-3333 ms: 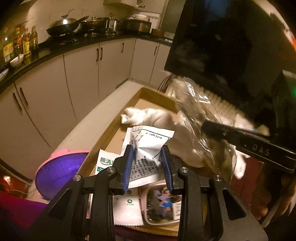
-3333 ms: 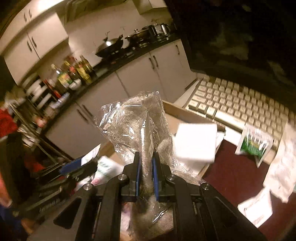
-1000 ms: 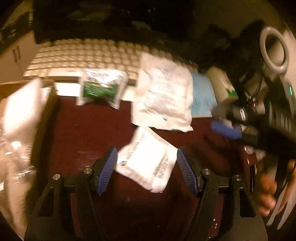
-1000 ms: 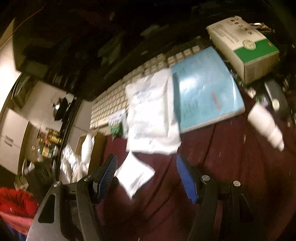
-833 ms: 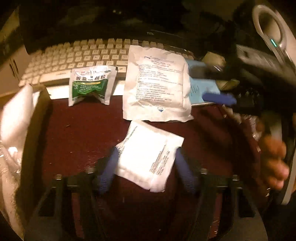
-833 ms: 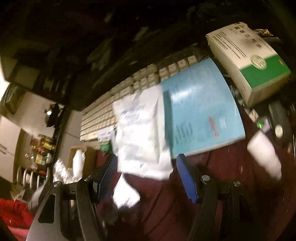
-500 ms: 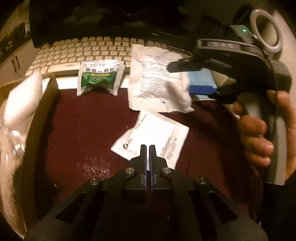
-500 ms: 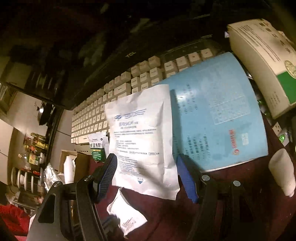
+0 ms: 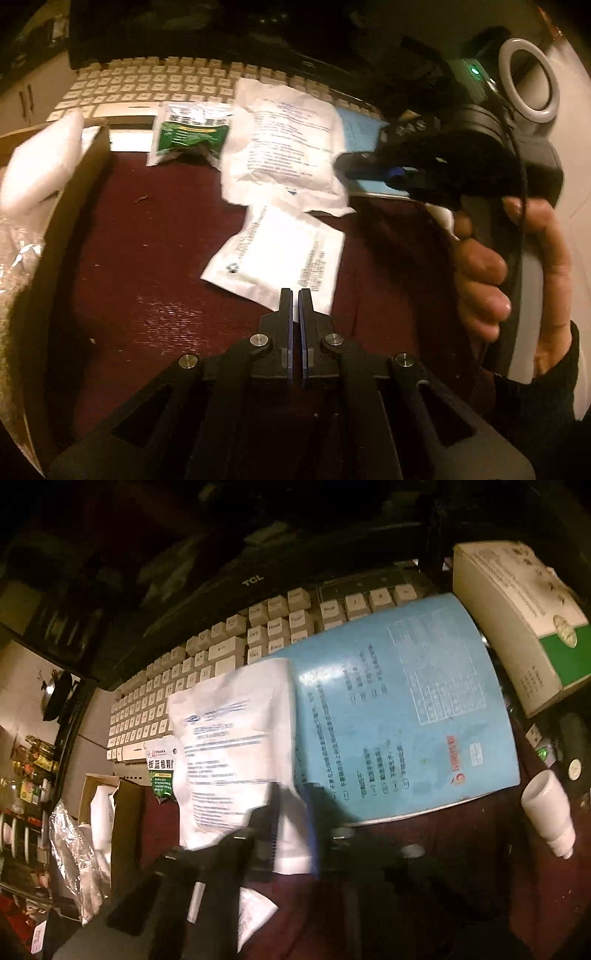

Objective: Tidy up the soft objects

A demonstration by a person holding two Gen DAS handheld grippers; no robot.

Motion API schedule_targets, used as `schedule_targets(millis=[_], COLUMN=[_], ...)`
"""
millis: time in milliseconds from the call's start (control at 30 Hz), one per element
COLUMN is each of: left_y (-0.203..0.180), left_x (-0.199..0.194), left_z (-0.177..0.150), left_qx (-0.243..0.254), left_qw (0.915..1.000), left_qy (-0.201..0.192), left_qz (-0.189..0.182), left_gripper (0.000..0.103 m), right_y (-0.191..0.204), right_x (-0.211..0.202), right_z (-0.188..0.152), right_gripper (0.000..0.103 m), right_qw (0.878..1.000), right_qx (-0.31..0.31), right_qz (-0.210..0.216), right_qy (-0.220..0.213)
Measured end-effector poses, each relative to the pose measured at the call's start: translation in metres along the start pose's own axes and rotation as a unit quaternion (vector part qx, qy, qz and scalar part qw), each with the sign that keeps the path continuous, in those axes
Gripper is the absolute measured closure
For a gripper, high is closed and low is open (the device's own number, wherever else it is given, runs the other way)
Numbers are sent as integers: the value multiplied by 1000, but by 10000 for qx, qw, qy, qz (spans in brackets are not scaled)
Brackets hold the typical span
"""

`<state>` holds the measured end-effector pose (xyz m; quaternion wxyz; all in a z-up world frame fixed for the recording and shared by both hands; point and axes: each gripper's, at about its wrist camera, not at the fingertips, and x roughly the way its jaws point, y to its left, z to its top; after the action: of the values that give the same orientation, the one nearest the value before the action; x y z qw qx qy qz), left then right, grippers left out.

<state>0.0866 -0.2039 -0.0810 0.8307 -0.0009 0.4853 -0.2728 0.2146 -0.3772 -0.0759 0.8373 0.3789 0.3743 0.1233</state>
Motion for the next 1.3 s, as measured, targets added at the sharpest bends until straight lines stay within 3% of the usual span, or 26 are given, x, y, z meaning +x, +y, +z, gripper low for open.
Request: schedule_targets(millis=[167,267,400,533,600,667,733,800,833,867,967,1133,1200,1233,1300], left_y=[-2,-5,-8,-9,-9,-11,-12,-16,-18,-21,-25,2,6,3,0], left_x=[-6,-13,-19,-26,-15,-1,12,12,13,15,16,7,20,18,18], left_z=[-4,-4,1,15,27,32,34,30,29,27,25,42,45,43,42], left_qx=[72,181,365,566,511,529,513,614,686,795,1115,466,425,581,629], left_qw=[9990,9983,9961,9945,9970,9983,9984,9974,9969,9961,9897,9962,9984,9973,9979], left_qy=[-213,-383,-471,-733,-515,-196,-57,-202,-199,-182,-176,-457,-98,-247,-72], left_qz=[394,388,645,498,253,173,219,318,326,342,884,579,350,385,148], left_gripper=[101,101,101,101,92,70,68,62,46,38,38,38,37,37,37], right_y=[-13,-23,-39,-42,-40,-39,-38,-36,-34,-34,-32,-29,-27,-23,-20], right_x=[-20,-39,-58,-64,-62,-59,-60,-60,-58,-57,-51,-42,-42,-42,-43], right_z=[-13,-22,-37,-54,-58,-58,-60,-62,-63,-65,-70,-78,-79,-79,-81], right_gripper=[98,100,103,103,100,99,99,82,59,48,48,49,50,53,64], right_qw=[9991,9980,9975,9979,9970,9964,9959,9950,9945,9944,9939,9941,9950,9959,9973], right_qx=[-35,5,54,-143,-179,-209,-184,-176,-186,-186,-141,-171,-255,-327,-442], right_qz=[401,567,603,487,643,760,838,953,1005,1016,1097,1054,955,835,581], right_qy=[-161,-284,-368,-398,-389,-327,-299,-261,-228,-236,-21,182,150,136,101])
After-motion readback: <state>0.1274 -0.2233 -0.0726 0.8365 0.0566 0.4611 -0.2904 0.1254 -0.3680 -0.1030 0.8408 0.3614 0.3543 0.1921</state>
